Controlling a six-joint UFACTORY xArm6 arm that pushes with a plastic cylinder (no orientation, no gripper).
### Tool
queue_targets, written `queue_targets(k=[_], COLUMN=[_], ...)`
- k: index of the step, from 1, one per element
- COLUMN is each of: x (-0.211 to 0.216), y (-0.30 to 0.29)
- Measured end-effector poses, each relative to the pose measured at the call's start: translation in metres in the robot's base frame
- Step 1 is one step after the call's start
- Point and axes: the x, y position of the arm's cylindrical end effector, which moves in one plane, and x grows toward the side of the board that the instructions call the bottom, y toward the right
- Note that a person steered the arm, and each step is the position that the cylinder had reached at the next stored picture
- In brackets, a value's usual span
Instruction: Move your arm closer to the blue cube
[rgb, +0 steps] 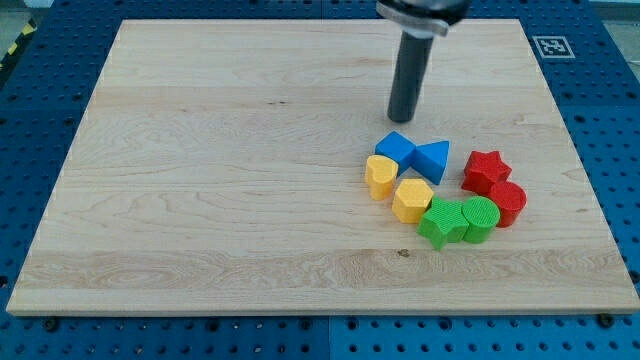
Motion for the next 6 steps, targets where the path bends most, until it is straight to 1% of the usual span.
queue_targets(k=[1,2,3,4,5,6], x=[-0.011,-0.023,-0.005,0.008,0.017,0.059], y=[-0.055,-0.08,-0.061,-0.057,-0.093,-0.086])
